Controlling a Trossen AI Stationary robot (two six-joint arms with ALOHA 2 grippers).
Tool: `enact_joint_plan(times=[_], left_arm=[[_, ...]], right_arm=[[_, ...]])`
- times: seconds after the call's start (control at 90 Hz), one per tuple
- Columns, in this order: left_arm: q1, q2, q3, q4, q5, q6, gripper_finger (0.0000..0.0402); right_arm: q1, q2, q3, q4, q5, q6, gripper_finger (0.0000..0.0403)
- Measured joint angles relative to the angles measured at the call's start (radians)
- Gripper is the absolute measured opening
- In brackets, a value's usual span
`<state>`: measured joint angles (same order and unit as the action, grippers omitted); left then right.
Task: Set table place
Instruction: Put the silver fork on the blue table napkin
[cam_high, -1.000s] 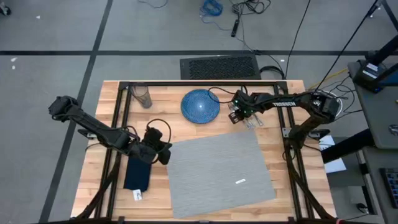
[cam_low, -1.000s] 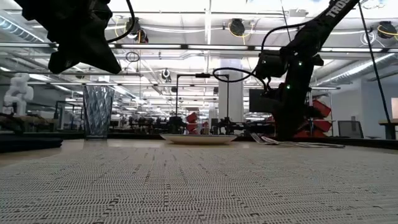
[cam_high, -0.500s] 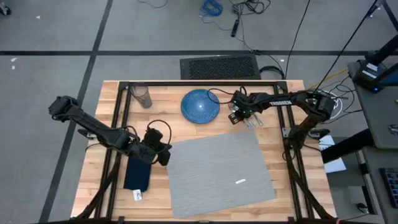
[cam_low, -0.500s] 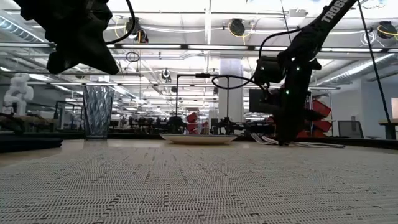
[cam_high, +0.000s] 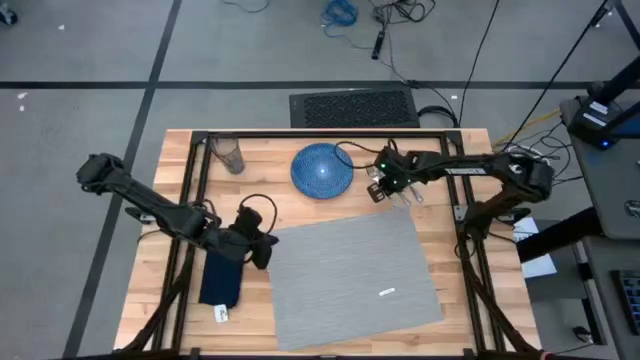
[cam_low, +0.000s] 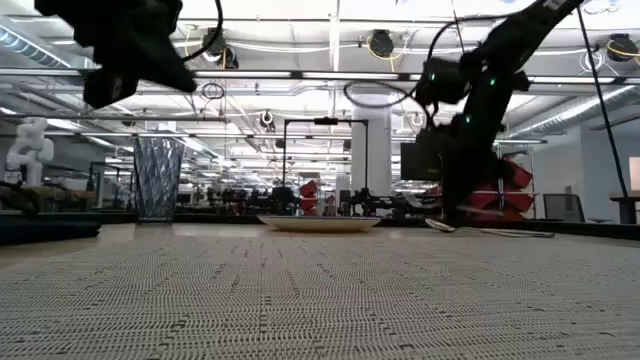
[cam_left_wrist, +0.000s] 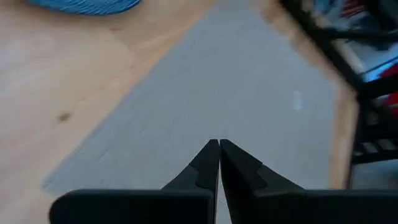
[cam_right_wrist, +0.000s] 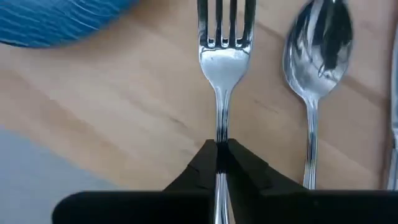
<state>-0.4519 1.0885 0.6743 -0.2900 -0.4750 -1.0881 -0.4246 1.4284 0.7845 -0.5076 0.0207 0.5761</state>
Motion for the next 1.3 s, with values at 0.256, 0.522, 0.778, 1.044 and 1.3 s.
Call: enact_joint_plan(times=[0.256, 0.522, 0.778, 1.044, 1.3], left_arm=[[0.0, -0.091, 0.0, 0.141, -0.047, 0.11, 0.0], [0.001, -0.122, 0.0, 0.12, -0.226, 0.136, 0.0], [0.065, -0.121, 0.042, 0.037, -0.23, 0.222, 0.0], [0.073, -0.116, 0.194, -0.044, -0.221, 0.441, 0.0], [0.069, -0.116, 0.22, -0.128, -0.189, 0.406, 0.0]], right_arm=[[0.287, -0.125, 0.02, 0.028, 0.023, 0.197, 0.0001], [0.621, 0.053, 0.199, 0.033, 0.13, 0.352, 0.0], [0.629, 0.417, 0.492, 0.068, 0.029, 0.212, 0.0], [0.593, 0.73, 0.844, 0.086, -0.101, 0.069, 0.0], [0.553, 0.901, 1.039, 0.095, -0.114, 0.091, 0.0]])
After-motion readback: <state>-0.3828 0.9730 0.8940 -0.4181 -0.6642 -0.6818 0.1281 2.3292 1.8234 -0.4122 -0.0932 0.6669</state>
